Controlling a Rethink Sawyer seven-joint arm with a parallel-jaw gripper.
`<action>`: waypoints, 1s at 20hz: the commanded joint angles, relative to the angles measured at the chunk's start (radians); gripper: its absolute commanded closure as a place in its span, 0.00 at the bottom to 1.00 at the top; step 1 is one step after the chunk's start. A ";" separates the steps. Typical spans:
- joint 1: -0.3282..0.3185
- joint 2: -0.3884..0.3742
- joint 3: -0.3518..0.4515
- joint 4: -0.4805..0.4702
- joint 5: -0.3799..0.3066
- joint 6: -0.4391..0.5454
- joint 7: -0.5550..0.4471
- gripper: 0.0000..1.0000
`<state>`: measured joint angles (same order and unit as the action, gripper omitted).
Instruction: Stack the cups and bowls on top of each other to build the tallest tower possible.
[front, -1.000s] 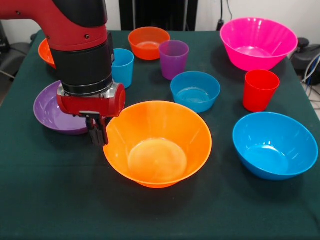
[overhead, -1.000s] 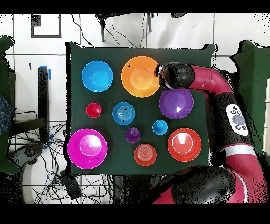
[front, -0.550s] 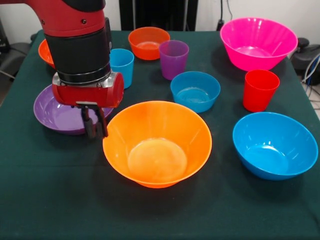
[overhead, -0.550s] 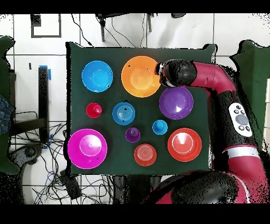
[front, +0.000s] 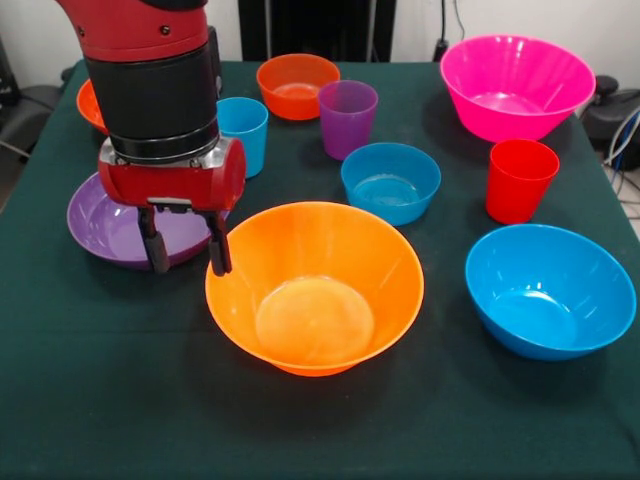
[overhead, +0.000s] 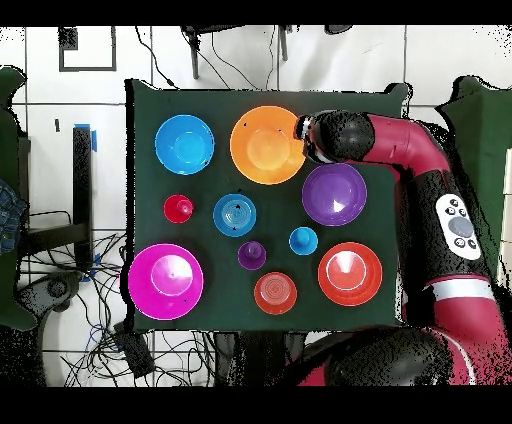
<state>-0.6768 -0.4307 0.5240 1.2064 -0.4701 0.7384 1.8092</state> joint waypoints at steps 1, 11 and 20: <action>0.003 0.042 0.020 0.023 -0.103 0.017 -0.276 0.00; 0.005 0.082 0.006 0.038 -0.126 -0.012 -0.244 0.00; 0.004 0.086 0.020 0.031 -0.152 0.002 -0.261 0.00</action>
<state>-0.6768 -0.3955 0.5240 1.2064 -0.5412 0.7382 1.8092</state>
